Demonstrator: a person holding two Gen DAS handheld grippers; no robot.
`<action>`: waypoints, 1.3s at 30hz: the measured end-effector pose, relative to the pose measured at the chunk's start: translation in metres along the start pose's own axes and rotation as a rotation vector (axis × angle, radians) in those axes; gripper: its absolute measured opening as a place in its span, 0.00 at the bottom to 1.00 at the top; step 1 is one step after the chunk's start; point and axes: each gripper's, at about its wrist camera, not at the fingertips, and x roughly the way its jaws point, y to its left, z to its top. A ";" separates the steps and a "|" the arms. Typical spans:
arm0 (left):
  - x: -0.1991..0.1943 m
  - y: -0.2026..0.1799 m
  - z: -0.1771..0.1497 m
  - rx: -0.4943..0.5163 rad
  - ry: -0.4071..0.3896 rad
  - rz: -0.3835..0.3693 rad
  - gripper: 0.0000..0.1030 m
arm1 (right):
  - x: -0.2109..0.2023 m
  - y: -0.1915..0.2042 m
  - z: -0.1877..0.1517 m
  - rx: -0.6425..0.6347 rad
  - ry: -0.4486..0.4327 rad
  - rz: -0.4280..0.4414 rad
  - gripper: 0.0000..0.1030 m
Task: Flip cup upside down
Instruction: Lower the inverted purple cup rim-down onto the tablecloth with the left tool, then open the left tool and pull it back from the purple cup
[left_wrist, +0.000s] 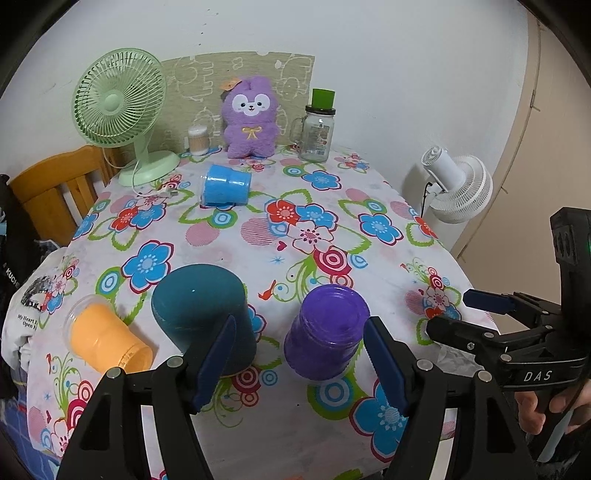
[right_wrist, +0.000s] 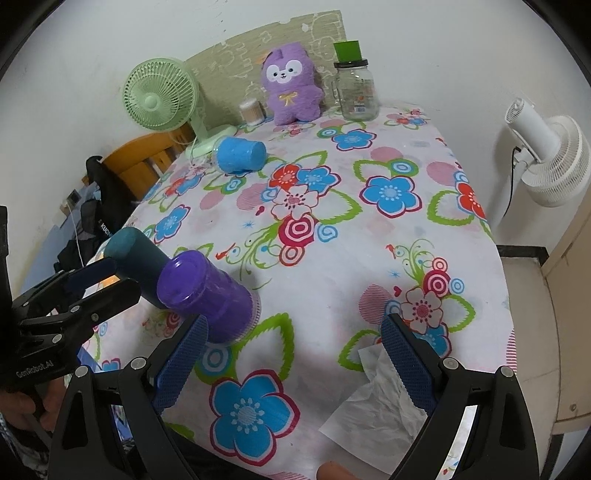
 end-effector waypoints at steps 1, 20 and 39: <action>0.000 0.001 0.000 -0.001 -0.001 0.000 0.72 | 0.000 0.001 0.000 -0.001 0.001 0.001 0.93; -0.016 0.017 -0.003 -0.032 -0.030 -0.001 0.72 | 0.009 0.020 0.007 -0.035 0.012 0.010 0.93; -0.059 0.042 0.008 -0.079 -0.183 0.056 0.72 | -0.020 0.063 0.031 -0.096 -0.098 0.063 0.93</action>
